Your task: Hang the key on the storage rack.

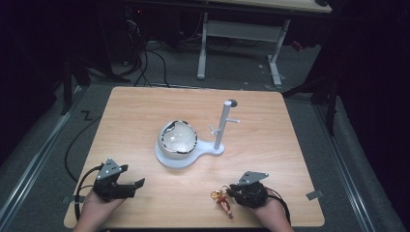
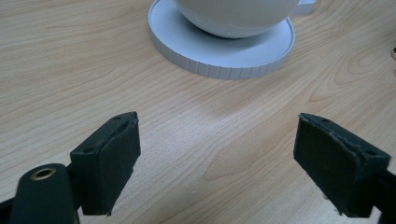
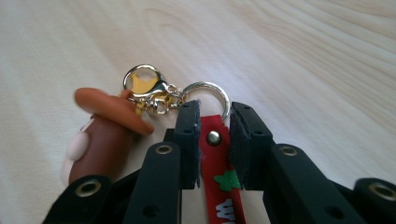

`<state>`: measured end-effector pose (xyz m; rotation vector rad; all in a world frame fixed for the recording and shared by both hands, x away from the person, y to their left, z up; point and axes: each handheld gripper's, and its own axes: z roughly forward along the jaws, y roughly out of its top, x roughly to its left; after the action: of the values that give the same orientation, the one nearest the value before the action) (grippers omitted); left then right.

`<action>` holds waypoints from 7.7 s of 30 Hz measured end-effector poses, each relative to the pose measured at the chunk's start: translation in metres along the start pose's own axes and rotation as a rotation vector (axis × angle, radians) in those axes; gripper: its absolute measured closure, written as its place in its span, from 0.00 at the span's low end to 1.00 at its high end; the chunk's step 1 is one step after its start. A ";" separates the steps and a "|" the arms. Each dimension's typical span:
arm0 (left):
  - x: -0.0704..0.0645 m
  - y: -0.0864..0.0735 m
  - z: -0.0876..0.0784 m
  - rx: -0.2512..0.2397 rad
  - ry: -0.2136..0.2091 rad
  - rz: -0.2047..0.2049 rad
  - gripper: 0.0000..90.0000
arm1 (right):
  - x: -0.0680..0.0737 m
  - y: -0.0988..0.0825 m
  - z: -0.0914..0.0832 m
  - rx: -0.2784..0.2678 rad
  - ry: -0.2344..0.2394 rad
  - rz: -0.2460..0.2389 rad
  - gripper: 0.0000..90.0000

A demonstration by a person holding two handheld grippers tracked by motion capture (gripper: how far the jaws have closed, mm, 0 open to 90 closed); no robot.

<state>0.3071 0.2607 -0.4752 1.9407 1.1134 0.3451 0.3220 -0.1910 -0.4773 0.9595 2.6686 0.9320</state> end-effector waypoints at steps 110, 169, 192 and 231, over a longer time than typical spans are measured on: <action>-0.003 0.002 0.007 0.013 -0.023 0.007 0.17 | -0.048 0.085 -0.037 0.712 -0.020 0.046 0.83; -0.001 0.000 0.002 0.003 -0.020 0.000 0.18 | -0.064 0.266 -0.103 0.572 -0.168 0.063 0.83; -0.001 0.000 0.000 0.000 -0.019 0.002 0.18 | -0.073 0.272 -0.105 0.542 -0.222 0.053 0.73; -0.005 0.000 0.007 0.023 -0.016 0.011 0.18 | -0.088 0.112 -0.091 0.341 -0.266 0.194 0.54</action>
<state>0.3080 0.2530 -0.4783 1.9666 1.1015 0.3232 0.4187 -0.2241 -0.3428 1.3272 2.5806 0.3447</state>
